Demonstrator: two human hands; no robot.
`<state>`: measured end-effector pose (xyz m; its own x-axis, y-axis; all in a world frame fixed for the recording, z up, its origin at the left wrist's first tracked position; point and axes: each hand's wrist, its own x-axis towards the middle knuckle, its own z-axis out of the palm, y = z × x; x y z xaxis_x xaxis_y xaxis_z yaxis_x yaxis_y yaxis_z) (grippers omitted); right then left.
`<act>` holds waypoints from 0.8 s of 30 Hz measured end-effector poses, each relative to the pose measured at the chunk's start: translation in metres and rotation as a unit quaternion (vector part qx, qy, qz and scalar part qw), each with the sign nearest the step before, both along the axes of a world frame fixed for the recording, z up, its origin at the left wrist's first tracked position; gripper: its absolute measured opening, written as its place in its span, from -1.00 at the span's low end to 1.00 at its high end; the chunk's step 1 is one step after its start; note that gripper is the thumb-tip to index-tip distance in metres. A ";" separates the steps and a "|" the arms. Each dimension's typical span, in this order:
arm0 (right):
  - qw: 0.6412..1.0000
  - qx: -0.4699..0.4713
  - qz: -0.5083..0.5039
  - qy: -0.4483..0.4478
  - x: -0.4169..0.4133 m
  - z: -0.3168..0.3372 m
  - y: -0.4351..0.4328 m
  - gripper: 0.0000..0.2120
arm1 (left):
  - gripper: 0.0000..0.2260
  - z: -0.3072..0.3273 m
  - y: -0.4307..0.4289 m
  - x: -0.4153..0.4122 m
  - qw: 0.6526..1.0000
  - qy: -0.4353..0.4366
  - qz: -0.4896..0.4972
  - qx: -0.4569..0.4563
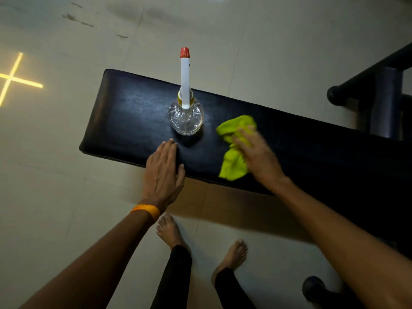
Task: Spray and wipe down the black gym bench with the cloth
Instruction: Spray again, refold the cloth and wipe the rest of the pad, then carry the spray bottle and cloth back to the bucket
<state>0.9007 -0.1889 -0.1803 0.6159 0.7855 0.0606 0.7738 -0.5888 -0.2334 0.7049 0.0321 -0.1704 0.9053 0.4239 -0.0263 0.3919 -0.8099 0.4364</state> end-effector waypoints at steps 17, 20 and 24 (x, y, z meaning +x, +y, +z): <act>0.923 0.065 -0.332 0.183 0.006 0.110 0.004 -0.68 | -0.46 0.120 0.002 0.129 0.940 -0.185 0.135 -0.252; 0.915 0.088 -0.343 0.192 0.007 0.132 -0.016 -0.68 | -0.63 0.138 -0.018 0.126 0.942 -0.194 0.111 -0.249; 0.894 0.118 -0.384 0.200 0.000 0.171 -0.054 -0.68 | -0.85 0.187 -0.060 0.116 0.930 -0.230 0.105 -0.267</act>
